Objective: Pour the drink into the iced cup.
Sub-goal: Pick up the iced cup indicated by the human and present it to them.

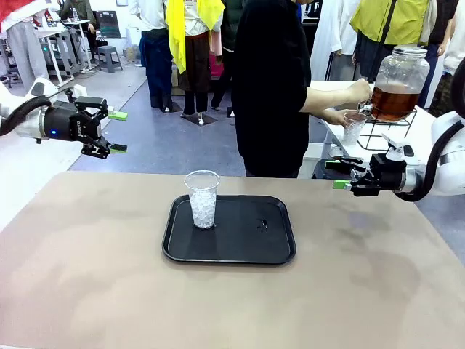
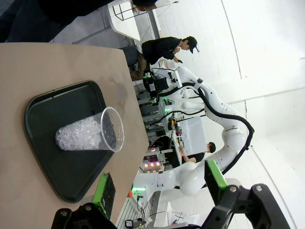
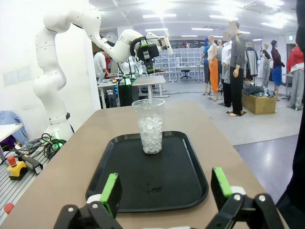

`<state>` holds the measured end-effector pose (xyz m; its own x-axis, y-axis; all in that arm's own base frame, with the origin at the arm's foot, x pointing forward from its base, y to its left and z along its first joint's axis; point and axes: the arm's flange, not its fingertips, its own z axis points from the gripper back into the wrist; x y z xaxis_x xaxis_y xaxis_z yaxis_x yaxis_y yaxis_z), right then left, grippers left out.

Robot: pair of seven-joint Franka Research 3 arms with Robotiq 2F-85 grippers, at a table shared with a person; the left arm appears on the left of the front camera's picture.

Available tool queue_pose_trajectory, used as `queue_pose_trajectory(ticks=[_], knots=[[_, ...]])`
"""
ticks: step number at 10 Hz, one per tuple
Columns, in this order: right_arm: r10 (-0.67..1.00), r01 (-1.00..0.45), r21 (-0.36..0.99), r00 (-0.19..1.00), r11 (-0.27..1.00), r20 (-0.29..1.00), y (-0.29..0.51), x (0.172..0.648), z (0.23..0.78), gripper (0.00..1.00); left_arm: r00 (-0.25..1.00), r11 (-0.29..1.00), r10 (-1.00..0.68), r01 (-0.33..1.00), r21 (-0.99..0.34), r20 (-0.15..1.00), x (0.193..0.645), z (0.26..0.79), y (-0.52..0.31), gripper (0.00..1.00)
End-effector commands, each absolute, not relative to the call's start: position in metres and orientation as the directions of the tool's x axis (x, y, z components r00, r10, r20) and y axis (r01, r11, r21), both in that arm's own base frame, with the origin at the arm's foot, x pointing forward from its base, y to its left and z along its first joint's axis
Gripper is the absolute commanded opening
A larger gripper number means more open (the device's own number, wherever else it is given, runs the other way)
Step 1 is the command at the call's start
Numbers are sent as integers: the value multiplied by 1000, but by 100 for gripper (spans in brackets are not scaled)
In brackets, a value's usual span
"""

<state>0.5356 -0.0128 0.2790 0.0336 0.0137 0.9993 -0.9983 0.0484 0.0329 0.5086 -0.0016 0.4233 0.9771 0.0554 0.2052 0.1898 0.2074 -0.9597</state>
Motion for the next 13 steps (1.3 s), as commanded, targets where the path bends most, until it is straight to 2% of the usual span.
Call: queue_pose_trajectory(ticks=[1, 13], knots=[[16, -998, 30, 31, 48, 999, -13, 538, 282, 100, 977, 210, 58, 190, -959, 207, 507, 424, -2, 100], [16, -998, 30, 31, 48, 999, -13, 538, 282, 100, 977, 210, 58, 190, -959, 207, 507, 424, -2, 100]])
